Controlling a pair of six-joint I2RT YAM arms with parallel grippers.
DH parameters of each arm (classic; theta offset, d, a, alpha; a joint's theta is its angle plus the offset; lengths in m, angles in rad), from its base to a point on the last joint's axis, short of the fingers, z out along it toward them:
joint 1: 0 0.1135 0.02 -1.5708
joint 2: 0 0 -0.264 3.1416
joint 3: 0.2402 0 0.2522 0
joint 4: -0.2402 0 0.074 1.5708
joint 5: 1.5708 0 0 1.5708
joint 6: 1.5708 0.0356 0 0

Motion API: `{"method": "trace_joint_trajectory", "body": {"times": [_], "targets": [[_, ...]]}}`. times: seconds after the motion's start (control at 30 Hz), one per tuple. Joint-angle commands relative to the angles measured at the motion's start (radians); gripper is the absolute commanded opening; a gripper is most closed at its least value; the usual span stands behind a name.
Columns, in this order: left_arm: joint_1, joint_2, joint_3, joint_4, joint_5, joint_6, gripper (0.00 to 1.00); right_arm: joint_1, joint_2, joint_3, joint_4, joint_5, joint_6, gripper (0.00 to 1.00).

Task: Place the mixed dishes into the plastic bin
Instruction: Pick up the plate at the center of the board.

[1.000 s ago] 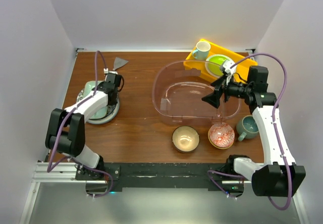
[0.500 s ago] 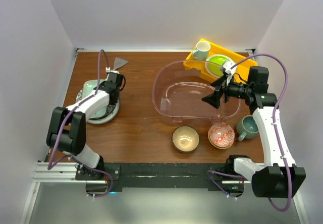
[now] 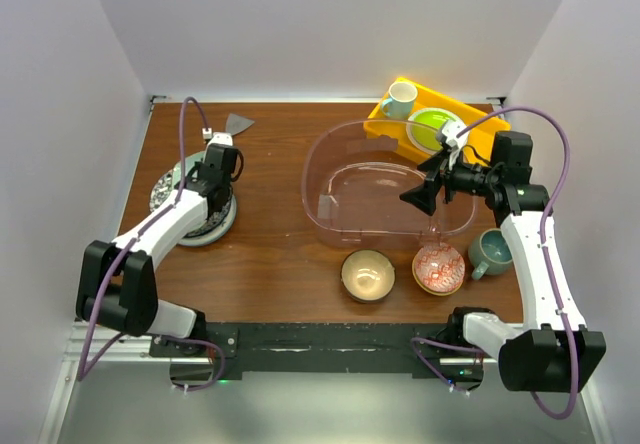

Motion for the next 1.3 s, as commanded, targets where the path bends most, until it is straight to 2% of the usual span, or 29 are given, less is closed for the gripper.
{"method": "trace_joint_trajectory", "body": {"times": [0.0, 0.53, 0.83, 1.27], "targets": [[-0.015, -0.087, -0.012, 0.085, -0.037, 0.022, 0.0, 0.001, -0.017, -0.002, 0.013, -0.025, -0.017, 0.98], [-0.067, -0.298, -0.072, 0.137, -0.031, 0.065, 0.0, 0.001, -0.014, -0.003, 0.012, -0.024, -0.023, 0.98], [-0.074, -0.422, -0.11, 0.175, 0.093, 0.083, 0.0, 0.001, -0.014, -0.003, 0.007, -0.024, -0.031, 0.98], [-0.09, -0.524, -0.106, 0.183, 0.256, 0.088, 0.0, 0.001, -0.012, -0.006, 0.007, -0.022, -0.032, 0.98]]}}
